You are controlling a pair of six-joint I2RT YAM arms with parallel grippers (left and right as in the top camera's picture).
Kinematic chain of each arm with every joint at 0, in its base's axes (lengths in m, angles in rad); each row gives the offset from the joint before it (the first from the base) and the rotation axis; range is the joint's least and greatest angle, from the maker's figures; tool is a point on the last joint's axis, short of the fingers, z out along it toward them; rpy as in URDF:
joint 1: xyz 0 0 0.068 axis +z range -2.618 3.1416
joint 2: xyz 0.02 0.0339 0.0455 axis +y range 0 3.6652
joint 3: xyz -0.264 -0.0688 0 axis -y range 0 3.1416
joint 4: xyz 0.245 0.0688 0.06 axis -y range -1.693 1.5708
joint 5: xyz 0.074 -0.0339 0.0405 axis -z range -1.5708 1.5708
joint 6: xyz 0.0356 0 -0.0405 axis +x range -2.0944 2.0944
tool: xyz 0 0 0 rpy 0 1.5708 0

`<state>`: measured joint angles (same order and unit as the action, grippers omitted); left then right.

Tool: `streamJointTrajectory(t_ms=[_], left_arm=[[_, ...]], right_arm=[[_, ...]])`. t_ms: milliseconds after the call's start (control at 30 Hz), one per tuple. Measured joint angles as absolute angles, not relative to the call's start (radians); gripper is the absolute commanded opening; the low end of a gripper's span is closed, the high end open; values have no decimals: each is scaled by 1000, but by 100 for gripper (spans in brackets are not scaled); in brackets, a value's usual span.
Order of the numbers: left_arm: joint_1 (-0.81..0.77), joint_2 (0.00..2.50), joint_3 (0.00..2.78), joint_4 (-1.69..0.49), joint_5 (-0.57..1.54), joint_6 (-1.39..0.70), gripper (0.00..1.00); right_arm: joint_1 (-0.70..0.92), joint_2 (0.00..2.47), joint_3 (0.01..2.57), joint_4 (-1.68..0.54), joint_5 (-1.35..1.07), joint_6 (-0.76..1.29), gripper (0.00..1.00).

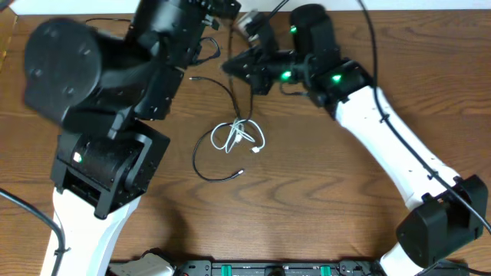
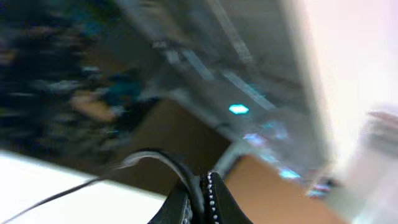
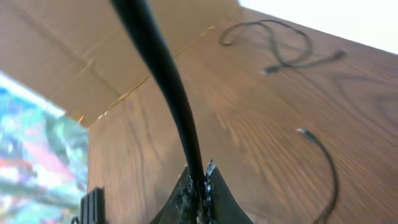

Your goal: Untangle cables

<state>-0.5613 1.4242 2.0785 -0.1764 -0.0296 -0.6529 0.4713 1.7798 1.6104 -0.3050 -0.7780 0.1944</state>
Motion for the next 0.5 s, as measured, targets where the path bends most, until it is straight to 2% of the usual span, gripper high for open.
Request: streamJointTrajectory(t_ms=[300,367,433,500], left_arm=[[-561,1425,2079,-524,-543,-488,9],[-561,1426,2079,-587,-659,-474,23],[-561,1426,2079,-643,-743,-465,28],[-561,1427,2080,-712,-801,-458,44]], right_arm=[[327,1687,1608,-479,-720,258,1],[315,1642,1608,-495,-682,273,2],[303,1598,1608,-488,-654,291,1],[289,1555,1607,-464,-635,312,1]])
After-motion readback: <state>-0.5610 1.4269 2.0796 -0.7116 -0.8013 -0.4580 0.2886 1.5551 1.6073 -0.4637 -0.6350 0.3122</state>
